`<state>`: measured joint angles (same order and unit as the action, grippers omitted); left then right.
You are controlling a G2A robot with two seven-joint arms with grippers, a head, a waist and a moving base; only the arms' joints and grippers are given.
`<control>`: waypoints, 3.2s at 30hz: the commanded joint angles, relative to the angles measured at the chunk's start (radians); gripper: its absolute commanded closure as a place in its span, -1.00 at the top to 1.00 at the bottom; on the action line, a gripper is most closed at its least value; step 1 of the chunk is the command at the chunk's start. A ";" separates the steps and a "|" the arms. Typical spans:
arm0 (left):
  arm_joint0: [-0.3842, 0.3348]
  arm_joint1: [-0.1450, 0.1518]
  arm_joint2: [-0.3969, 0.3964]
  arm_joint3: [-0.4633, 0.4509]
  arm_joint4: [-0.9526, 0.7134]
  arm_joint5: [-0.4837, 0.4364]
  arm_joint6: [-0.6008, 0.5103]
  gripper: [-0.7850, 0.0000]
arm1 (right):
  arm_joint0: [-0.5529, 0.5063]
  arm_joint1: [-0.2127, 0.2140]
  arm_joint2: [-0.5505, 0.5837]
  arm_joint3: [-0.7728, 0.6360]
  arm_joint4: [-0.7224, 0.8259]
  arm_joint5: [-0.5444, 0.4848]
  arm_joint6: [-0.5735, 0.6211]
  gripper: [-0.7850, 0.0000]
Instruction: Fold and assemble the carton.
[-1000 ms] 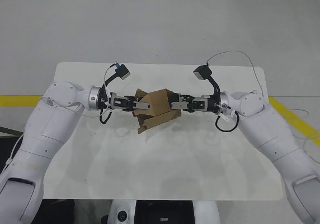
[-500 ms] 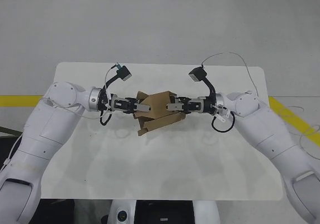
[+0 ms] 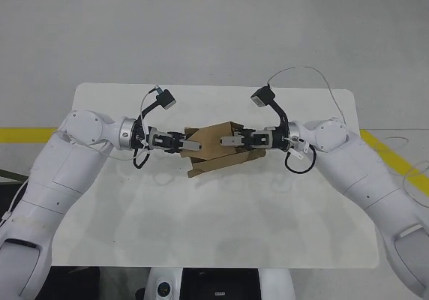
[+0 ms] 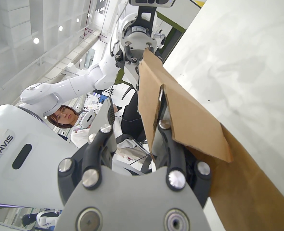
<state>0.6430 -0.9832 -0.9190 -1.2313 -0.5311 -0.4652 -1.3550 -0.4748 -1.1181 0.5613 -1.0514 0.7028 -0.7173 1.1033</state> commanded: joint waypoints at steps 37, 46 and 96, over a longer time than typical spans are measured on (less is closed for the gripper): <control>-0.022 0.040 0.059 -0.022 -0.122 0.016 -0.016 1.00 | 0.058 -0.020 -0.124 0.045 0.016 -0.015 -0.015 -1.00; -0.011 0.040 0.034 -0.032 -0.242 0.055 -0.055 1.00 | 0.065 -0.029 -0.138 0.077 -0.001 -0.052 -0.052 -1.00; -0.013 -0.017 -0.042 0.057 -0.218 0.062 -0.062 1.00 | 0.065 -0.062 -0.124 0.098 -0.037 -0.106 -0.106 -1.00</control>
<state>0.6323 -0.9993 -0.9598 -1.1847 -0.7537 -0.4013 -1.4189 -0.4081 -1.1820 0.4371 -0.9455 0.6652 -0.8259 0.9944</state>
